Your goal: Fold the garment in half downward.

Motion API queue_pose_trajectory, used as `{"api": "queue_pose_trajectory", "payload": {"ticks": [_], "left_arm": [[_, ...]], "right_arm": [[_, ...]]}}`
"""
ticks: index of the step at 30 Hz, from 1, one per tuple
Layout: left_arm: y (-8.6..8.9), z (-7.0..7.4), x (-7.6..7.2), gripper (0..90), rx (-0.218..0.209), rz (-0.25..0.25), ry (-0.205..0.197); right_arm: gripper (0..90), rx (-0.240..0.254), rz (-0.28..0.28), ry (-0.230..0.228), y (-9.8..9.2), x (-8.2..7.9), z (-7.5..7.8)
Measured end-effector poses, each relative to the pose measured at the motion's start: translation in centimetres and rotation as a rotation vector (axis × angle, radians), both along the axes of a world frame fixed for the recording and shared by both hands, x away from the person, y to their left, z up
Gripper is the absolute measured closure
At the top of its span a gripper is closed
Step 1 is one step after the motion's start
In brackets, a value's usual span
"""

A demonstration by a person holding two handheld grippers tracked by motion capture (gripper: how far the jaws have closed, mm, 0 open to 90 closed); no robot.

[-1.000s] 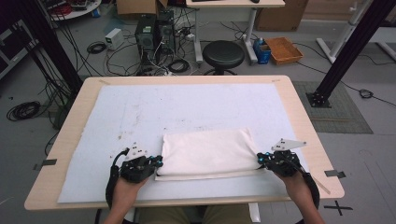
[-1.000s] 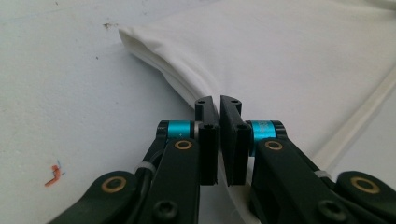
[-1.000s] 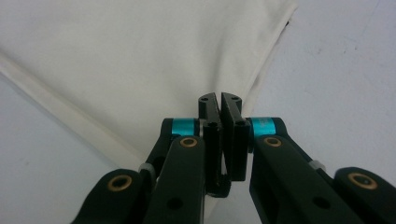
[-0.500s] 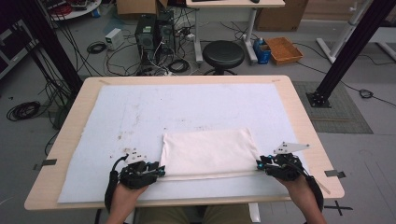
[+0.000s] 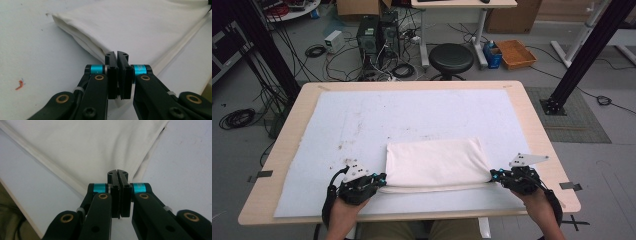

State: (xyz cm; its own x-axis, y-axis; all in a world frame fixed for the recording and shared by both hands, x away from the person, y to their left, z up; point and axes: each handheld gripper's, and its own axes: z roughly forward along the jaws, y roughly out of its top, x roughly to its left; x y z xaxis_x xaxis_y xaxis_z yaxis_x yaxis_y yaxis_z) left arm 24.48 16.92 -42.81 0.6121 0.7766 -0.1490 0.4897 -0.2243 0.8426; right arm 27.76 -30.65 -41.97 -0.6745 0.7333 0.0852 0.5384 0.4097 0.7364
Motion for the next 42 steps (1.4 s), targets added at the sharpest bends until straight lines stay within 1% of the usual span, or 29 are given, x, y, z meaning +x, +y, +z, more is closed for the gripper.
{"api": "queue_pose_trajectory", "payload": {"ticks": [2,4,6,7,8,9,10,11,12,13,14,15,16,17,18,20,23,26,27,28,30,31,32,34,35,37,39,41,42], "left_arm": [[0.1,0.2,-0.4,86.7,-0.007,0.0,-0.008],[0.2,0.2,-0.9,86.7,-0.014,-0.007,0.001],[0.3,0.1,-1.3,86.6,-0.006,-0.02,0.012],[0.3,-0.1,-1.5,86.5,-0.003,-0.028,0.023],[0.3,-0.2,-1.6,86.3,0.007,-0.038,0.038],[0.3,-0.4,-1.6,86.2,0.012,-0.049,0.054],[0.3,-0.5,-1.6,83.6,0.025,-0.052,0.063],[0.5,-0.5,-1.6,81.3,0.026,-0.043,0.057],[0.8,-0.3,-1.4,74.7,0.01,-0.026,0.058],[1.1,-0.1,-1.2,66.7,-0.022,0.005,0.055],[1.5,0.1,-0.9,61.0,-0.045,0.03,0.038],[1.8,0.4,-0.6,56.8,-0.067,0.062,0.015],[2.1,0.6,-0.2,51.1,-0.075,0.09,-0.006],[2.4,0.8,0.3,47.0,-0.083,0.109,-0.02],[2.6,0.9,0.8,45.2,-0.085,0.113,-0.036],[2.9,1.2,1.9,42.4,-0.093,0.129,-0.063],[3.3,1.4,3.7,40.6,-0.098,0.147,-0.086],[3.6,1.1,5.1,40.6,-0.103,0.186,-0.088],[3.6,1.0,5.3,40.6,-0.107,0.193,-0.087],[3.7,0.9,5.5,40.7,-0.112,0.199,-0.086],[3.9,0.8,5.5,40.7,-0.109,0.197,-0.091],[4.0,0.7,5.4,40.7,-0.108,0.198,-0.093],[4.1,0.7,5.4,40.7,-0.108,0.197,-0.096],[4.3,0.7,5.3,40.7,-0.111,0.198,-0.106],[4.4,0.7,5.3,40.7,-0.114,0.197,-0.11],[4.5,0.8,5.2,40.6,-0.119,0.196,-0.125],[4.6,0.9,5.2,40.4,-0.125,0.188,-0.141],[4.6,0.9,5.2,39.4,-0.129,0.186,-0.145],[4.5,0.9,5.3,39.2,-0.124,0.181,-0.146]], "right_arm": [[90.0,0.007,0.011,-0.001,0.0,-0.2,0.4],[90.0,0.003,0.026,0.002,-0.1,-0.3,0.7],[90.0,-0.022,0.033,0.031,-0.2,-0.3,0.8],[90.0,-0.036,0.035,0.054,-0.2,-0.3,0.7],[90.0,-0.042,0.046,0.092,-0.3,-0.2,0.5],[90.0,-0.061,0.043,0.105,-0.3,-0.1,0.2],[90.0,-0.074,0.038,0.121,-0.3,0.0,0.0],[89.8,-0.073,0.038,0.132,-0.3,0.1,-0.3],[84.7,-0.056,0.033,0.137,-0.4,0.1,-0.3],[70.4,-0.029,0.018,0.136,-0.5,0.2,-0.3],[58.9,0.003,-0.004,0.119,-0.7,0.4,-0.1],[52.0,0.035,-0.027,0.091,-1.0,0.4,0.1],[44.1,0.064,-0.047,0.048,-1.1,0.5,0.3],[37.6,0.079,-0.069,0.004,-1.2,0.7,0.4],[35.8,0.088,-0.094,-0.021,-1.3,0.9,0.5],[30.5,0.083,-0.137,-0.031,-1.0,1.6,0.4],[30.6,0.063,-0.176,-0.018,-0.3,2.9,-0.2],[41.3,0.048,-0.18,0.057,1.1,4.2,-1.5],[43.4,0.043,-0.182,0.068,1.6,4.6,-2.1],[48.5,0.04,-0.181,0.088,2.1,4.9,-2.5],[66.0,-0.014,-0.204,0.052,2.5,4.7,-2.5],[81.4,-0.018,-0.19,0.055,2.4,4.7,-2.4],[84.9,-0.005,-0.164,0.069,2.4,4.5,-2.4],[86.3,-0.05,-0.156,0.045,2.5,3.9,-2.2],[86.6,-0.069,-0.157,0.045,2.5,3.6,-2.1],[86.7,-0.093,-0.19,0.049,2.2,3.0,-1.9],[86.6,-0.086,-0.219,0.062,1.8,2.5,-1.8],[83.1,-0.059,-0.218,0.077,1.5,2.3,-1.8],[70.7,-0.031,-0.203,0.063,1.4,2.3,-1.7]]}}
